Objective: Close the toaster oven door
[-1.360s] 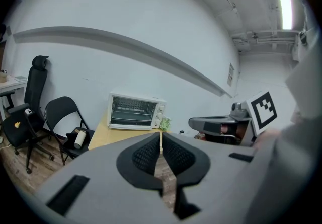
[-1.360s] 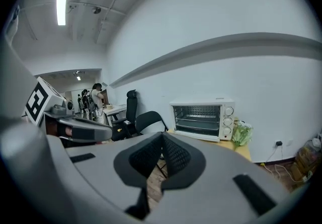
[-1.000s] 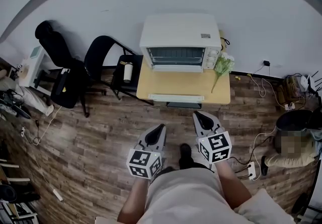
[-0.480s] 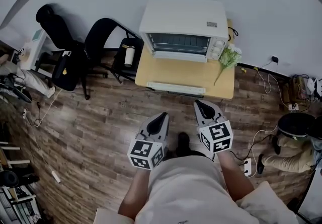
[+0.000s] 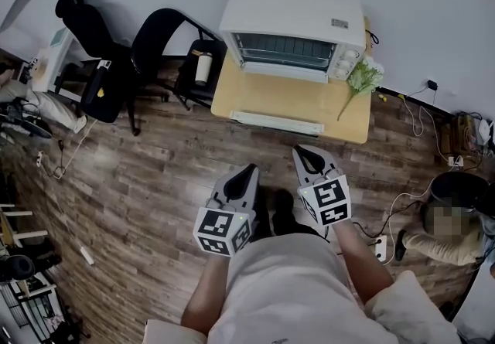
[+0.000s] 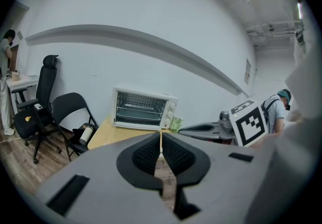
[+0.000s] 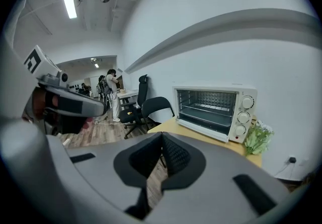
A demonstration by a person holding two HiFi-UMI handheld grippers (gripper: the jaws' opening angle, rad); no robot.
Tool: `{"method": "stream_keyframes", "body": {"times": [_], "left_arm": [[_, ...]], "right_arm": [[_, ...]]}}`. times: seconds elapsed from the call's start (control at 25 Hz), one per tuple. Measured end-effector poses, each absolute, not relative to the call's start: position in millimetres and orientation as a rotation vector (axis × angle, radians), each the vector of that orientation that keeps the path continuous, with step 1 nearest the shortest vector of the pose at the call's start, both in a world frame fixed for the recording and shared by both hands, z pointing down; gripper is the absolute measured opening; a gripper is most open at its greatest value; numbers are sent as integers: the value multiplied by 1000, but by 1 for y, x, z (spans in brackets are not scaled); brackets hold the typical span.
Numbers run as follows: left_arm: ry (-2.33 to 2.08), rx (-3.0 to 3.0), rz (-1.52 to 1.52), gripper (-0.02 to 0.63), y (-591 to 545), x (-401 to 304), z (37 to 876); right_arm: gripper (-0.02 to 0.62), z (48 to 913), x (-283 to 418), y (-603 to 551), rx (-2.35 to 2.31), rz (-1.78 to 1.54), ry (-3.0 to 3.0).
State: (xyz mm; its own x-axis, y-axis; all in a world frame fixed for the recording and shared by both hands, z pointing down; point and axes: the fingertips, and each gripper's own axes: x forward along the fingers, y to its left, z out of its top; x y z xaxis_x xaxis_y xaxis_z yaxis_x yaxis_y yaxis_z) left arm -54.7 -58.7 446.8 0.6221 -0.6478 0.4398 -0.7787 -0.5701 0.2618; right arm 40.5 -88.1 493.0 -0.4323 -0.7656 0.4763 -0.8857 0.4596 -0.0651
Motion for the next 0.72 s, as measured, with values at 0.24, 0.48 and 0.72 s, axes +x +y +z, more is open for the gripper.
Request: {"method": "stream_keyframes", "body": {"times": [0.24,0.48,0.72], "left_arm": [[-1122,2415,397,14,-68,-61,452],[-1103,2405,405,14,-72,-60,461],[-1088,2406,431,14,-73,-56,466]], "right_arm": [[0,517,29,-96,1329,364,-2265],[3,545,27,-99,1294,357,-2211],[25,574,25,-105,1209,298,-2147]]}}
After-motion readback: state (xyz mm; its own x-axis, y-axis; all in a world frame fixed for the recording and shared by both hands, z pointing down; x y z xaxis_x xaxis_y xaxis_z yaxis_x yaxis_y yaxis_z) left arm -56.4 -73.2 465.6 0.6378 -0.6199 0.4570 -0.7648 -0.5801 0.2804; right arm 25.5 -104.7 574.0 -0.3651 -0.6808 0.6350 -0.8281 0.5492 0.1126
